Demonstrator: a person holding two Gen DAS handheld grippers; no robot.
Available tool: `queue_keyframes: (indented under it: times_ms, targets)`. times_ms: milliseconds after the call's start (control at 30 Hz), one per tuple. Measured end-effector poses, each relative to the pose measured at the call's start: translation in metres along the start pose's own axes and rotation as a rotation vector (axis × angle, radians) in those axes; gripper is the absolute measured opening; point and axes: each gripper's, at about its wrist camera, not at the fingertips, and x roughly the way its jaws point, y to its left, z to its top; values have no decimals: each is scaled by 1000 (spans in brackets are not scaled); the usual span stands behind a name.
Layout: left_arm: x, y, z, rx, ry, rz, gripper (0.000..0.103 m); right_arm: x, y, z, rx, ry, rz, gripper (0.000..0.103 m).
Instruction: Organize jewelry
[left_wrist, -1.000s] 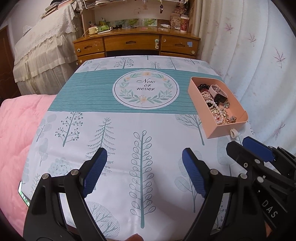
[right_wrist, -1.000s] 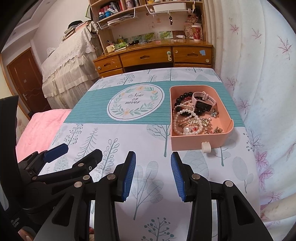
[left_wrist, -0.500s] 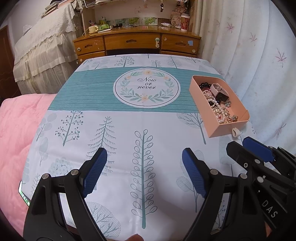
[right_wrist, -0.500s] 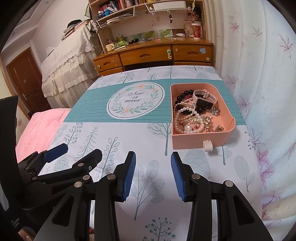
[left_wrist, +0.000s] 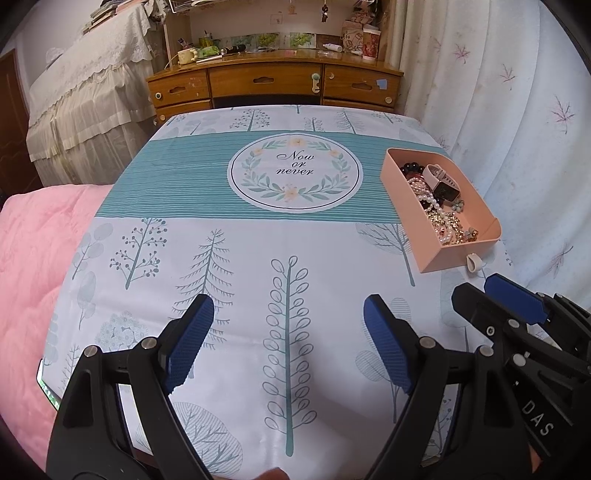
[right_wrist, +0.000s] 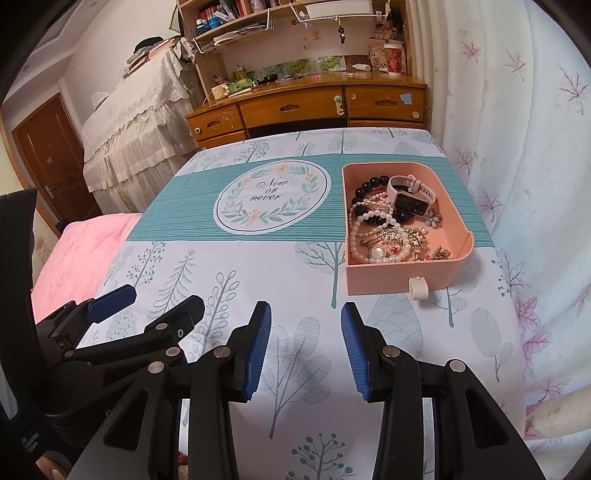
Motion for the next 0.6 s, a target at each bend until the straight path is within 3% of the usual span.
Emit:
queue_keyframes:
  times_ms: [600]
  targets:
    - [4,6,-4,-10,11,-10,82,3,2,-1,-2,7,-2,40]
